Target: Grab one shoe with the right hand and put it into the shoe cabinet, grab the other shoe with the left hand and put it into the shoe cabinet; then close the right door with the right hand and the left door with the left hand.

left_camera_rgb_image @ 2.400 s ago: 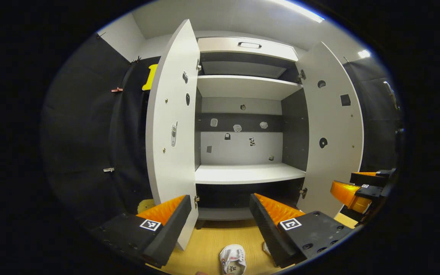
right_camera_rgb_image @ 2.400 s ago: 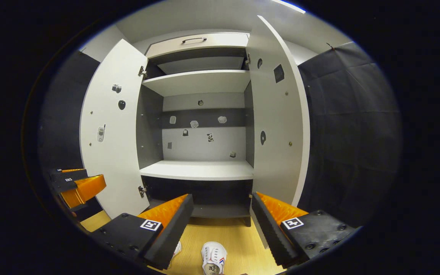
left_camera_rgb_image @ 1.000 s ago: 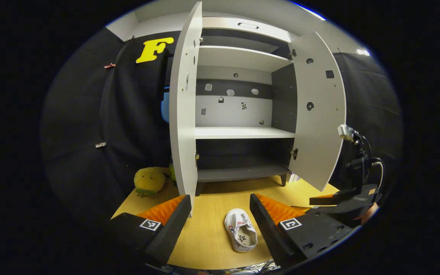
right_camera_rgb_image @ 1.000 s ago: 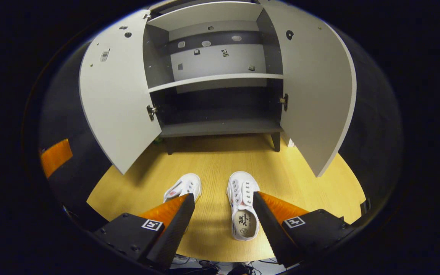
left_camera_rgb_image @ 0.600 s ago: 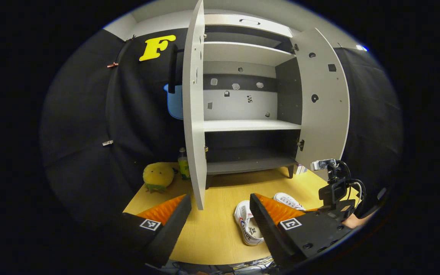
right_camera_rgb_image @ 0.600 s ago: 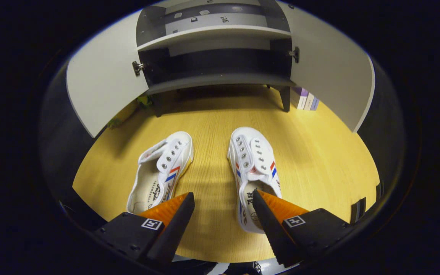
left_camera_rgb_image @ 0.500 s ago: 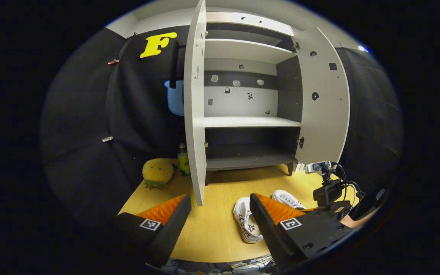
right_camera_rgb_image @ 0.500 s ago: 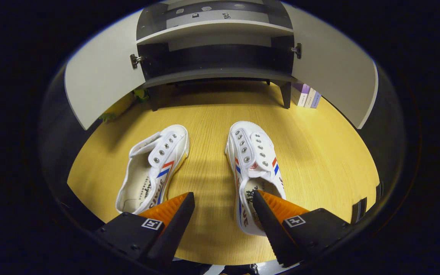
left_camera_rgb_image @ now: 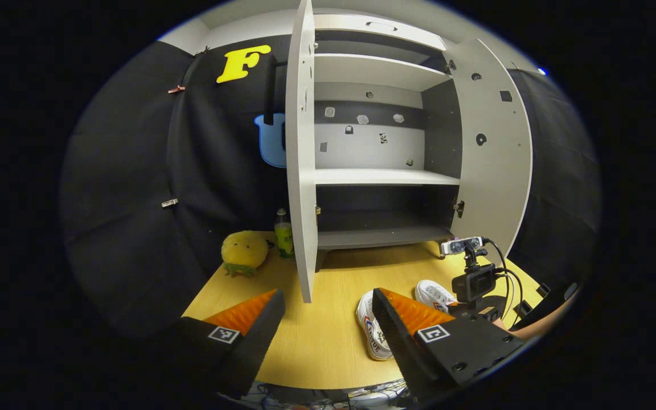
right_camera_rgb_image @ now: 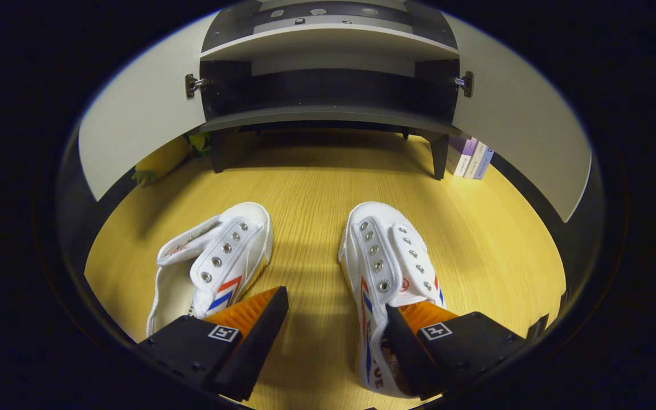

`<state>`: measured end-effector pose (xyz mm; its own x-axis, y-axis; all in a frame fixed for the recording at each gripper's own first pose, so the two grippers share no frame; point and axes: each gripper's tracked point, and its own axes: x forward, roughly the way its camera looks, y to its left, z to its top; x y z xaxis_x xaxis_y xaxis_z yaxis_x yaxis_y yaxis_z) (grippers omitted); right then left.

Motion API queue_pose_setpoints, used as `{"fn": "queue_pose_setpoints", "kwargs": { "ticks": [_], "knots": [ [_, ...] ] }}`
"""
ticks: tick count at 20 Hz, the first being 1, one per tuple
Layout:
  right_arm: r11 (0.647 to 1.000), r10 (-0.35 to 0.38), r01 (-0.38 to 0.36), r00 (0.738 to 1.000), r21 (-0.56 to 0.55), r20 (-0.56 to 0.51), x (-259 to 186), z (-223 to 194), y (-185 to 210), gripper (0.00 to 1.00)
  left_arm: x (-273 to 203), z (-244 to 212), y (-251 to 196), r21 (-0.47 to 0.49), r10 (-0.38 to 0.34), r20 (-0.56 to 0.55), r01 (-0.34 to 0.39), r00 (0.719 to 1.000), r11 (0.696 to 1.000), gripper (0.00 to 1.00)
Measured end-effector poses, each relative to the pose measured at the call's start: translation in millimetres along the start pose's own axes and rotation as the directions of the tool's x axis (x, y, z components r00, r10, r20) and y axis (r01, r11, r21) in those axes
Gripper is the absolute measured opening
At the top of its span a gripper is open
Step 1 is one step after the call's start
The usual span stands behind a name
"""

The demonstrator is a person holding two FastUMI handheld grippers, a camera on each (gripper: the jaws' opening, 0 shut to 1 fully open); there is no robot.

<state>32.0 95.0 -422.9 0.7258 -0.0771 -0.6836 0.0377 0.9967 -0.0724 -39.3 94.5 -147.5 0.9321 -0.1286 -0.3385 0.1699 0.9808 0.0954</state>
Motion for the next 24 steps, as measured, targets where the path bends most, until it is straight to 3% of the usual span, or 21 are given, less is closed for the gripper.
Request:
{"fn": "queue_pose_setpoints", "kwargs": {
  "ticks": [2,3,6,9,10,13,17,20,24],
  "knots": [
    [0.999,-0.034,0.034,0.999,0.009,0.0,5,6,-10,0.93,1,-2,-5,0.001,-0.002,-0.007,0.002,1.0,1.0,0.97],
    [0.998,-0.052,0.052,0.999,0.017,0.0,8,9,-18,0.8,2,-2,-8,0.002,-0.004,-0.009,0.004,1.0,1.0,0.97],
    [0.997,-0.044,0.046,0.999,0.054,-0.032,13,9,-25,0.24,3,-3,-18,0.007,-0.009,-0.009,0.009,1.0,1.0,0.97],
    [0.998,0.014,-0.01,0.997,0.057,-0.071,13,5,-19,0.22,6,-3,-29,0.01,-0.019,-0.012,0.019,1.0,1.0,0.97],
    [0.997,0.022,-0.017,0.998,0.071,-0.066,12,9,-20,0.13,6,-3,-32,0.009,-0.023,-0.012,0.023,1.0,1.0,0.97],
    [0.992,0.054,-0.045,0.995,0.117,-0.08,15,8,-19,0.07,9,1,-38,0.007,-0.026,-0.008,0.026,1.0,1.0,0.97],
    [0.995,0.069,-0.062,0.994,0.077,-0.088,10,13,-21,0.05,10,8,-38,0.013,-0.004,0.012,0.004,1.0,1.0,0.97],
    [0.99,0.131,-0.127,0.99,0.067,-0.05,-5,31,-14,0.05,9,6,-38,0.006,0.007,0.009,-0.007,1.0,1.0,0.97],
    [0.99,0.143,-0.143,0.99,0.016,0.02,-40,61,-14,0.05,6,10,-37,0.036,0.01,0.015,-0.01,1.0,0.999,0.97]
  ]
}}
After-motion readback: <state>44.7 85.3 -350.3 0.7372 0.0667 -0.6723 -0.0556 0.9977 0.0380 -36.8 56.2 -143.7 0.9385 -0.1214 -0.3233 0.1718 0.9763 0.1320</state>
